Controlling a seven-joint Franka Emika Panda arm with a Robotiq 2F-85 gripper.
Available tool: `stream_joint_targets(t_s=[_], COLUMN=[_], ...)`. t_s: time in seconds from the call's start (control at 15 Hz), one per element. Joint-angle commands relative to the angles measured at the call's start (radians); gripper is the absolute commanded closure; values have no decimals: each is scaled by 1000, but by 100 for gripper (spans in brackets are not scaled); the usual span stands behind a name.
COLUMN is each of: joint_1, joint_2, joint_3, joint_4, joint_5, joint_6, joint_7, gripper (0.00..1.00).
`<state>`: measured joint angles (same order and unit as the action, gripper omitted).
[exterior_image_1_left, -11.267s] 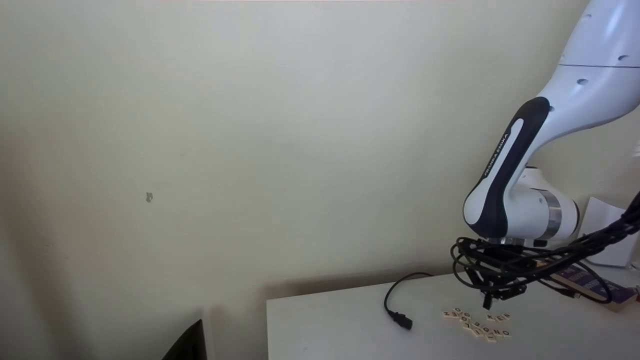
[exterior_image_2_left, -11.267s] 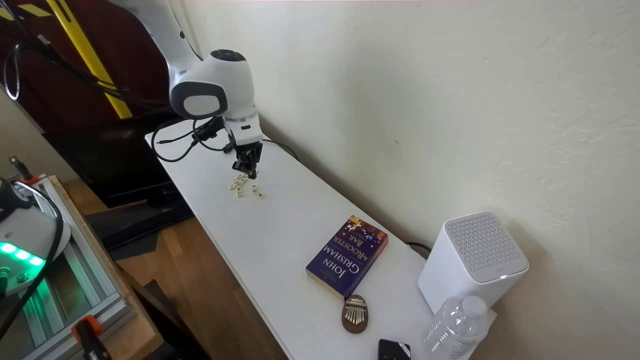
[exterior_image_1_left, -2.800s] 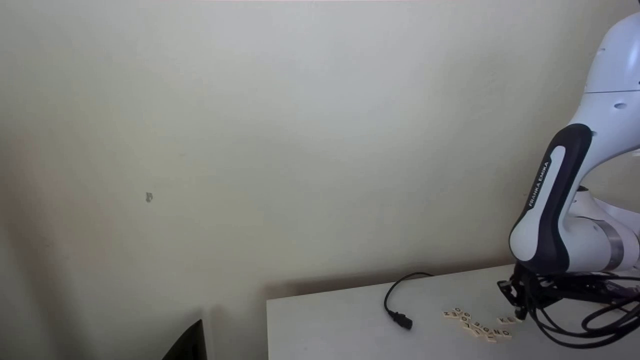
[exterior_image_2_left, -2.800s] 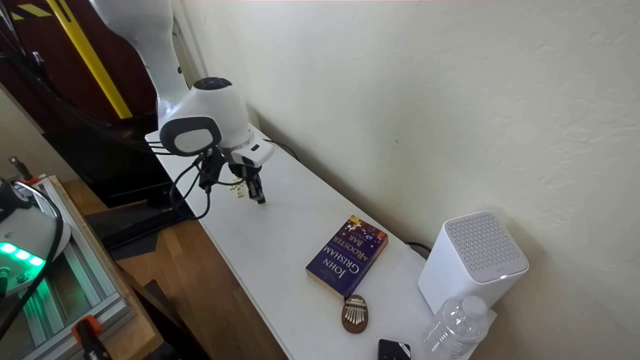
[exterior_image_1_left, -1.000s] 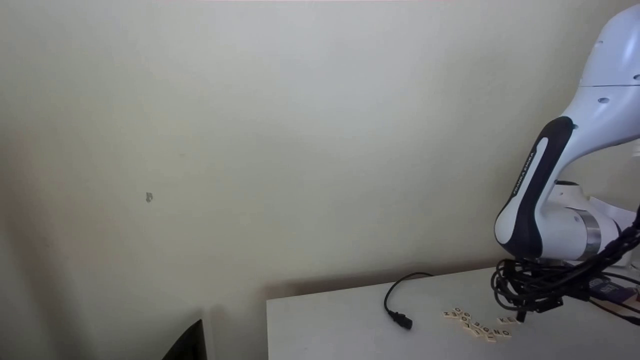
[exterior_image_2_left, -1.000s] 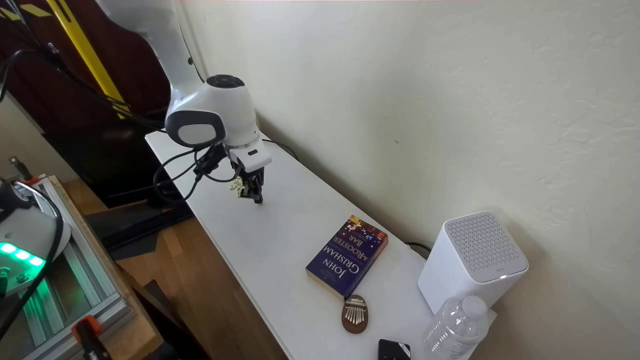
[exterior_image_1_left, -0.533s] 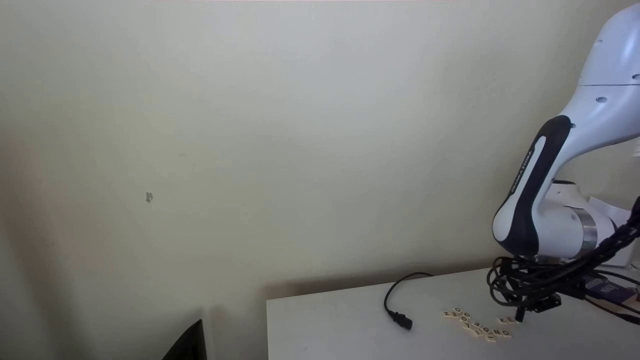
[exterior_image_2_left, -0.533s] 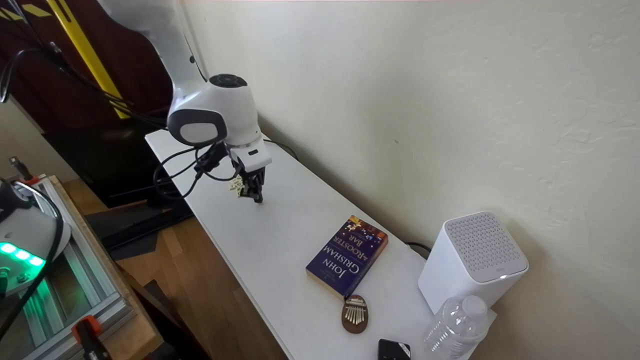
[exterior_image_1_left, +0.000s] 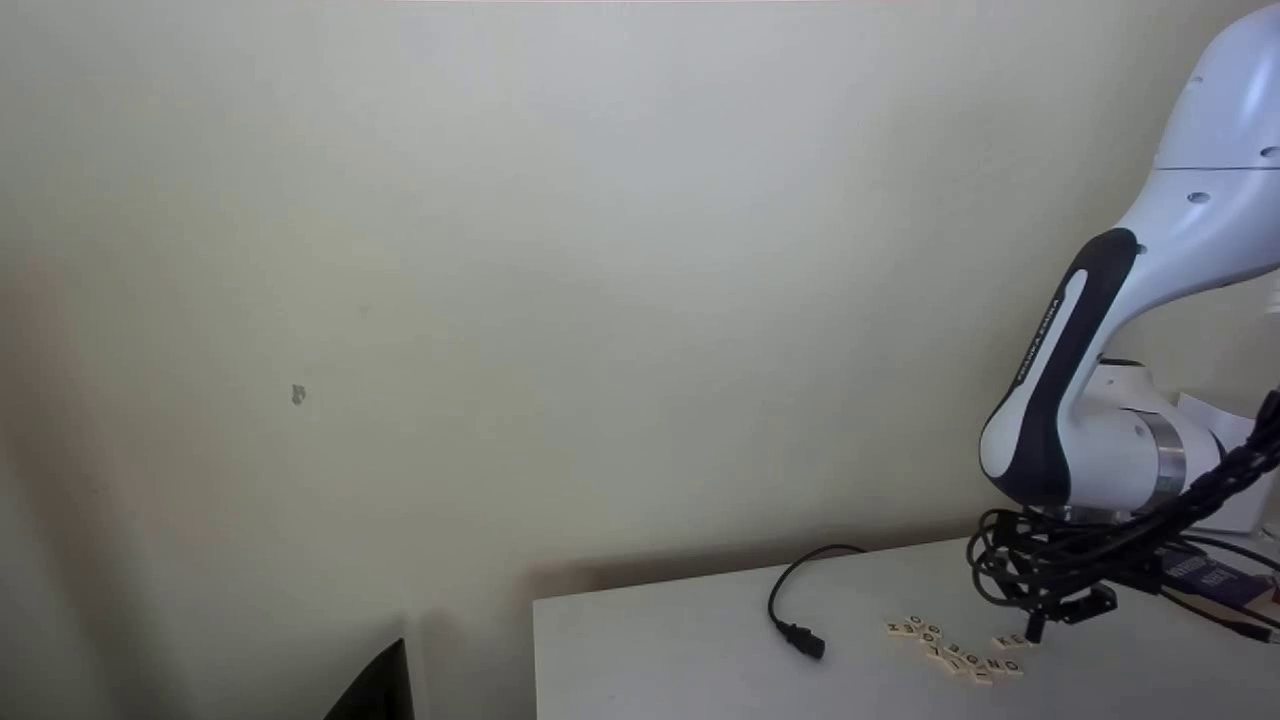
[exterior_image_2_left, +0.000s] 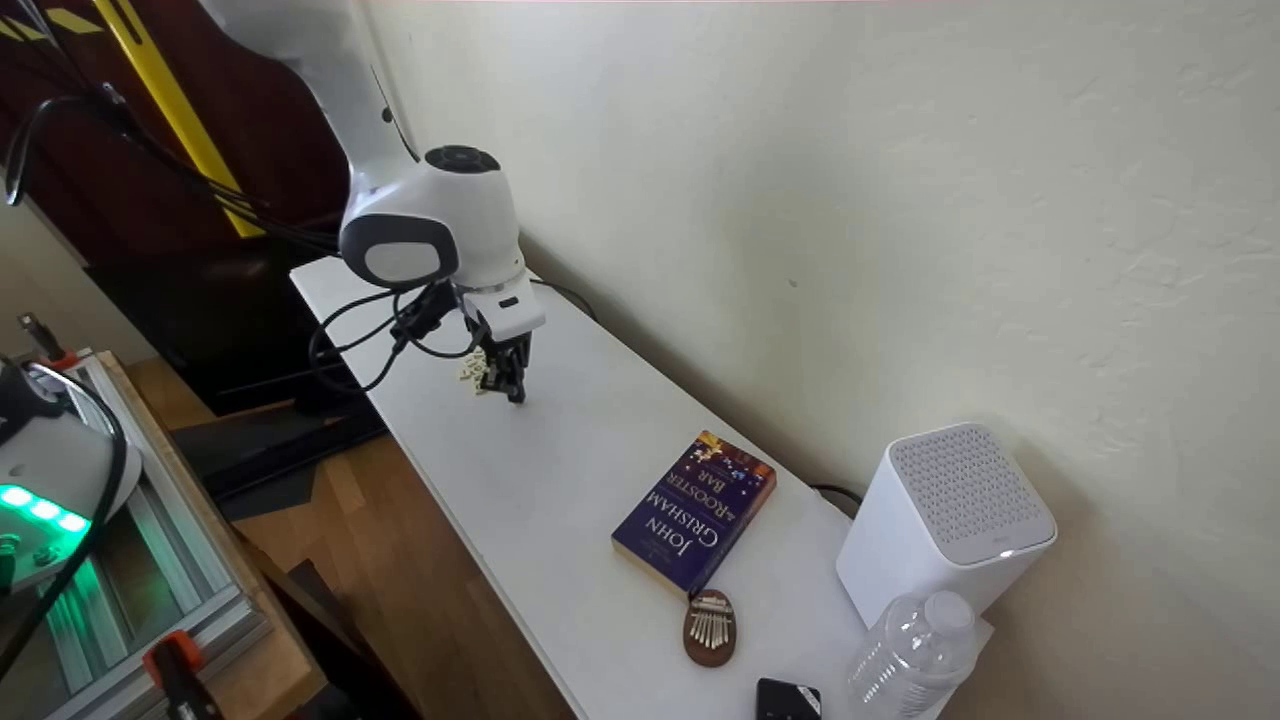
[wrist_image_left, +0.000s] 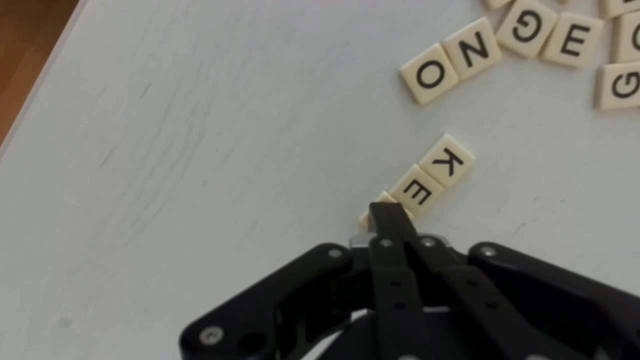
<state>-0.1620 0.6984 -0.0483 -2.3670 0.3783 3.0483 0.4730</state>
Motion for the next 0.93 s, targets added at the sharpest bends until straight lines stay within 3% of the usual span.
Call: stream_joint_targets(t_s=[0.0,0.87], joint_1=[18,30], joint_2=[8,-57], joint_3=[-1,-16], joint_4=[3,-56], joint_5=[33,18], joint_6=[-15,33], joint_7=[0,-30], gripper=[100,100])
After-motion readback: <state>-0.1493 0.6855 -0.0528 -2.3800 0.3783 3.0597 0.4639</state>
